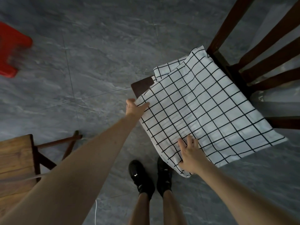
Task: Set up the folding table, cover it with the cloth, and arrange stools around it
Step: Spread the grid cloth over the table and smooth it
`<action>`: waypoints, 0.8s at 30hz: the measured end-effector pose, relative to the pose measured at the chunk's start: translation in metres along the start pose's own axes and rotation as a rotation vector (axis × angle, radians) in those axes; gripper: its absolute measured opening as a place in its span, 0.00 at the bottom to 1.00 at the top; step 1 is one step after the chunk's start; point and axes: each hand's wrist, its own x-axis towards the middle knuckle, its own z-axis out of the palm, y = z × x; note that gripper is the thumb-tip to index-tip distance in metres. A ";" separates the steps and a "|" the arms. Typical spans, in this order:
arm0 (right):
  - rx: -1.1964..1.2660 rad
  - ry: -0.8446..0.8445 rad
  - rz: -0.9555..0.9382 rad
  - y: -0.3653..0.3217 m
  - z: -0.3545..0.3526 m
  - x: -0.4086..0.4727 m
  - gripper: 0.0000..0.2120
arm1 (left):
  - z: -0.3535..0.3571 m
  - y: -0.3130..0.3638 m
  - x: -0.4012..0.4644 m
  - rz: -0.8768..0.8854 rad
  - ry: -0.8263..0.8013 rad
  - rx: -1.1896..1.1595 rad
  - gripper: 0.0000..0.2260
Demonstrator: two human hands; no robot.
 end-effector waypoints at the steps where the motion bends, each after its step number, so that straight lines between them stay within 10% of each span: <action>1: 0.000 0.000 0.001 0.000 0.001 0.000 0.38 | 0.000 0.002 -0.001 -0.079 -0.024 -0.127 0.29; 11: 0.051 -0.085 0.042 0.000 -0.001 0.001 0.41 | -0.011 0.001 -0.023 -0.097 -0.150 -0.108 0.06; 16: 0.212 -0.140 0.127 -0.003 -0.018 -0.004 0.37 | -0.035 -0.016 -0.053 0.046 -0.153 -0.083 0.10; 24: 0.282 0.306 -0.208 -0.077 -0.131 -0.060 0.42 | -0.126 -0.019 -0.155 0.351 -0.161 0.177 0.12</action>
